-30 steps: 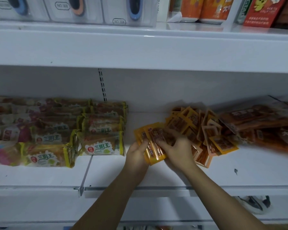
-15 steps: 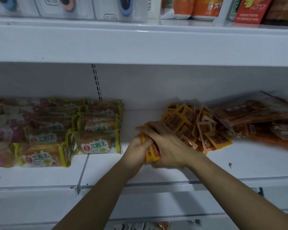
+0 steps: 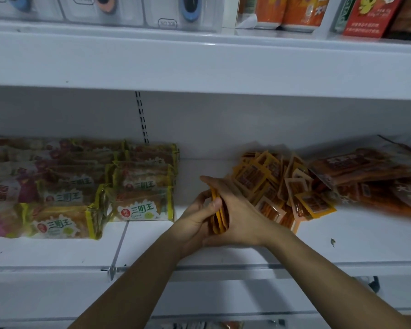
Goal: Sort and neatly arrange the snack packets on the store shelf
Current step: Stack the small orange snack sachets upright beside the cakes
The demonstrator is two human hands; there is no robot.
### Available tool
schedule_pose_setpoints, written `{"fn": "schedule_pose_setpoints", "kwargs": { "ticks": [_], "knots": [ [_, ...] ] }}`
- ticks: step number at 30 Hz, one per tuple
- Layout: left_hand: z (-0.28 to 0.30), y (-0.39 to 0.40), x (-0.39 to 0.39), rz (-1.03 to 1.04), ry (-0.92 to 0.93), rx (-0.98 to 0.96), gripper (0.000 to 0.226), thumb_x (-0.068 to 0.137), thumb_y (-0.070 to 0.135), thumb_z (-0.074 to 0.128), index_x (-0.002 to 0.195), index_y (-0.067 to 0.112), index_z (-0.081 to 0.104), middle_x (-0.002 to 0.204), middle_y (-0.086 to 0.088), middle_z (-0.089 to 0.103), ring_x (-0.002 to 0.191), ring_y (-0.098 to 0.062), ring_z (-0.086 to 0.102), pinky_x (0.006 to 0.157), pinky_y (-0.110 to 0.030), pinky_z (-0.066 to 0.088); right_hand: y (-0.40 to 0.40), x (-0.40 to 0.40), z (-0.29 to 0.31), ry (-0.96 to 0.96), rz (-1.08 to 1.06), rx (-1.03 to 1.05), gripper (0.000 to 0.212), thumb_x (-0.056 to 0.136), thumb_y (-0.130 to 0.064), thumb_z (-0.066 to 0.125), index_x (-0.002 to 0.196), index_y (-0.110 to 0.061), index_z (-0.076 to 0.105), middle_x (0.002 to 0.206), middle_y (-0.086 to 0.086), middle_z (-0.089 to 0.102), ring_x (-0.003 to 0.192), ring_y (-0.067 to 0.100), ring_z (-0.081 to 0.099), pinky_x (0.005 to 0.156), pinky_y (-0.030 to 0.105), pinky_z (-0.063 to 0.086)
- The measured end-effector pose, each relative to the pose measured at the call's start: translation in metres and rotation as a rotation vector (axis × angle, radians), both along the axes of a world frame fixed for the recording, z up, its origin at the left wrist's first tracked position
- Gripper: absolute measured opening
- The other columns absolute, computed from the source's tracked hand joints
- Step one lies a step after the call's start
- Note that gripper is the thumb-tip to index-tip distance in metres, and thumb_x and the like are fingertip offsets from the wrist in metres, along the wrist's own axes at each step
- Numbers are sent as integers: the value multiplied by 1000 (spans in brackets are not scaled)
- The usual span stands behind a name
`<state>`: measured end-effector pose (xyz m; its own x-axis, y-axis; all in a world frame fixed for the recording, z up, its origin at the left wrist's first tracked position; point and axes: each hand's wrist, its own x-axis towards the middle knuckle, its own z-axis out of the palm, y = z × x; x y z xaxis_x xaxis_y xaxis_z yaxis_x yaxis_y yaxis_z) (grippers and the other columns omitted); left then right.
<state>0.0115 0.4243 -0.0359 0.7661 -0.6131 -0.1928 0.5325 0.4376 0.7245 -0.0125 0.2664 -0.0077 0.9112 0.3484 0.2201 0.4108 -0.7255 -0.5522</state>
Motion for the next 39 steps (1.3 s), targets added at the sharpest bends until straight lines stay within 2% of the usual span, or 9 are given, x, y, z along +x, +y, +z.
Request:
{"fn": "schedule_pose_setpoints", "kwargs": {
  "ticks": [7, 11, 16, 20, 23, 25, 30, 34, 39],
  "knots": [
    [4, 11, 6, -165, 52, 64, 58, 91, 22, 66, 141, -4, 51, 136, -28, 61, 124, -35, 63, 101, -43, 54, 9, 3, -6, -7, -64, -124, 142, 42, -76, 88, 157, -45, 10, 144, -13, 34, 136, 10, 33, 114, 42, 40],
    [14, 23, 12, -215, -32, 185, 46, 76, 25, 87, 109, -1, 69, 101, -20, 69, 92, -29, 70, 82, -39, 56, 6, 0, 4, 183, 28, -28, 146, 44, -66, 94, 157, -52, 3, 150, -16, 31, 142, 10, 30, 117, 35, 34],
    [39, 43, 26, -402, -141, 422, 28, 82, 21, 73, 106, 7, 70, 96, -6, 69, 82, -12, 63, 69, -26, 51, -23, 13, 34, 121, 120, 189, 50, 86, -24, 81, 131, -35, 63, 124, -19, 65, 118, 5, 61, 99, 25, 49],
    [62, 50, 44, -491, -157, 489, 59, 86, 34, 74, 131, -2, 60, 118, -14, 67, 89, -15, 61, 73, -25, 50, -17, 31, 44, 186, 91, 214, 30, 88, -12, 78, 109, -32, 71, 105, -13, 74, 100, 5, 70, 87, 23, 53],
    [80, 61, 52, -335, -130, 479, 62, 87, 43, 76, 130, 0, 64, 127, -28, 66, 117, -45, 61, 100, -50, 49, -16, 45, 43, 155, 6, 298, 21, 88, -8, 77, 102, -22, 71, 90, -7, 73, 85, 1, 68, 76, 17, 50],
    [91, 68, 56, -166, -144, 445, 44, 84, 39, 70, 116, 8, 69, 120, -23, 71, 121, -43, 63, 105, -56, 49, -18, 53, 37, 132, -43, 375, 20, 91, -5, 74, 102, -21, 69, 86, -8, 70, 80, 1, 65, 74, 15, 47],
    [85, 70, 68, 127, -842, 974, 15, 90, 18, 77, 100, 10, 69, 97, -12, 73, 92, -23, 72, 84, -45, 61, -12, 62, 26, 100, -142, 538, 22, 90, -2, 73, 99, -22, 69, 87, -1, 71, 78, -1, 66, 70, 12, 49],
    [69, 71, 87, 257, -941, 988, 18, 84, 31, 74, 92, 15, 70, 88, -4, 74, 86, -19, 72, 84, -46, 58, -12, 74, 22, 135, -176, 580, 21, 90, -6, 75, 111, -11, 71, 96, 5, 75, 86, 8, 72, 72, 19, 54],
    [55, 73, 102, 426, -1054, 1173, 28, 98, 20, 64, 124, 14, 67, 111, -1, 72, 101, -14, 68, 92, -29, 54, -14, 129, 9, 157, -321, 535, 20, 89, -1, 74, 104, -11, 68, 93, 7, 71, 85, 17, 70, 70, 24, 54]
  ]
}}
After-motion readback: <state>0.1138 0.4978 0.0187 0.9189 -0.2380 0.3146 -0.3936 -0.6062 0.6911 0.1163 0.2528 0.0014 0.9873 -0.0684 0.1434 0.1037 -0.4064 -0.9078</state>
